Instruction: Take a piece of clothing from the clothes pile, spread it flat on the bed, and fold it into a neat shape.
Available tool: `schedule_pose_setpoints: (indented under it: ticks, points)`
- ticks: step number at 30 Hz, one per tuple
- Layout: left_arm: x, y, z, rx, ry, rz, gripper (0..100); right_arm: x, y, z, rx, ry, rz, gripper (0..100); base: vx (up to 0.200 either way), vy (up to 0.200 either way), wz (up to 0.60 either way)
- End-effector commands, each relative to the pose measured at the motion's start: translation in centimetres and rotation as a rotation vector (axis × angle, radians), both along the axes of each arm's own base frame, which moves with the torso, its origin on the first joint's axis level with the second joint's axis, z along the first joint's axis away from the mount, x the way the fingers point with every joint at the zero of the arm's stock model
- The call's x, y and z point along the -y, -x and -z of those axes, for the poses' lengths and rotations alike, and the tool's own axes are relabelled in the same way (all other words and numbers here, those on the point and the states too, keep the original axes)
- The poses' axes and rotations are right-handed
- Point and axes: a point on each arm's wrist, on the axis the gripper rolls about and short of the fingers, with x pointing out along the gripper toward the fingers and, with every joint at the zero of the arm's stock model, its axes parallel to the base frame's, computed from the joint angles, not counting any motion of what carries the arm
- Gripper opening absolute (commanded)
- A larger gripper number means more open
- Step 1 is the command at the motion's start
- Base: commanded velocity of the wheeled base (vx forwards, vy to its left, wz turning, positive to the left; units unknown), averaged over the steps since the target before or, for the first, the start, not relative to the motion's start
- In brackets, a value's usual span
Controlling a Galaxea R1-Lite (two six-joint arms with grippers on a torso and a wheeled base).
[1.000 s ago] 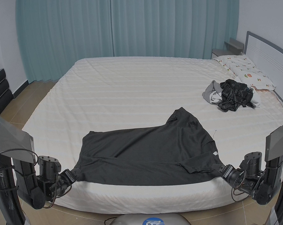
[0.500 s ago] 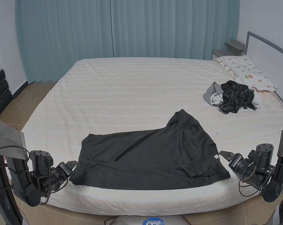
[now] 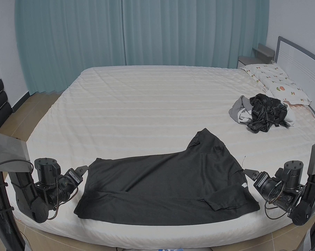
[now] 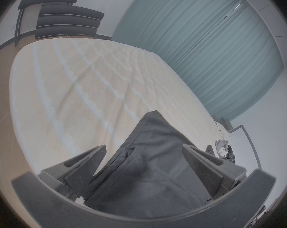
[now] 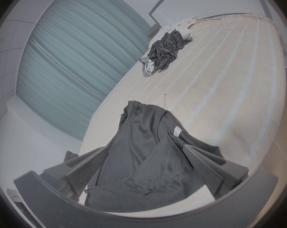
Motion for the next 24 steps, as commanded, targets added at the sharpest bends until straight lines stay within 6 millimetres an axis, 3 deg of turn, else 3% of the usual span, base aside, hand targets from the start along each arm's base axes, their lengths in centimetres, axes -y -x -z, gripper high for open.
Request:
schedule_pose_setpoints:
  ticks: [1, 8, 14, 20, 24]
  points:
    - [0.4, -3.8, -0.9, 0.080, 0.000, 0.021, 100, -0.1, -0.1, 0.2, -0.003, -0.008, -0.015, 100, 0.000, 0.000, 0.00]
    - [0.0, -9.5, -1.3, 0.035, 0.046, 0.155, 100, 0.0, 0.0, 0.2, -0.006, -0.009, -0.017, 100, 0.000, 0.000, 0.00]
    - [-1.5, -13.6, 1.5, 0.001, -0.083, 0.266, 100, -0.1, -0.2, 1.1, -0.047, -0.004, -0.030, 100, 0.000, 0.000, 0.00]
    - [-1.8, -15.9, 3.2, -0.012, -0.083, 0.271, 100, -0.2, -0.6, 1.7, -0.062, 0.001, -0.030, 100, 0.000, 0.000, 0.00]
    - [-1.6, -16.2, 3.5, -0.015, -0.075, 0.281, 100, -0.4, -0.7, 2.2, -0.077, 0.005, -0.038, 100, 0.000, 0.000, 0.00]
